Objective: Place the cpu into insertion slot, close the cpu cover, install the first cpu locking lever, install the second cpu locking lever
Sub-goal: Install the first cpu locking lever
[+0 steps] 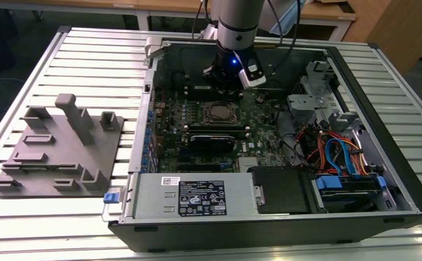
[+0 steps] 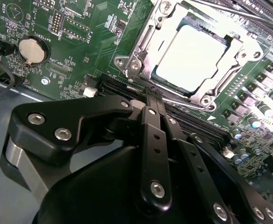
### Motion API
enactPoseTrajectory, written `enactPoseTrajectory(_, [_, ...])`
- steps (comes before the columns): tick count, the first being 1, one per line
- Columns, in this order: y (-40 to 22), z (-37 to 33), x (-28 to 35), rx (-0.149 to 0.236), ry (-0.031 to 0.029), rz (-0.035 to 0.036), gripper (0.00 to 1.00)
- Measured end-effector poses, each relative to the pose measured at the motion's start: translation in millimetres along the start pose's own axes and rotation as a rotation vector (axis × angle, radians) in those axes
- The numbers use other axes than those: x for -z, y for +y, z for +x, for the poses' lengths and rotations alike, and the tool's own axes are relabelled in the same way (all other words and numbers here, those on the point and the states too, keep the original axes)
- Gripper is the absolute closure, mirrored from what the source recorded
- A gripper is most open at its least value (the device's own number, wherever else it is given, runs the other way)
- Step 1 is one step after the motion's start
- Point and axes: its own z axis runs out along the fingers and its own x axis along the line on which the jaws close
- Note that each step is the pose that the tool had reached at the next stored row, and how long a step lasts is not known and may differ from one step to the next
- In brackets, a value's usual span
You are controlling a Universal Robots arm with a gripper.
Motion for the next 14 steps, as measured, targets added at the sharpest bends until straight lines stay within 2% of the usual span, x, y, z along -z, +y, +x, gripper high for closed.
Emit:
enactPoseTrajectory(8, [-0.2,-0.8,-3.5,0.000,0.0022,0.0005,0.89])
enactPoseTrajectory(14, [-0.2,-1.0,-3.2,0.000,0.0022,0.0004,0.89])
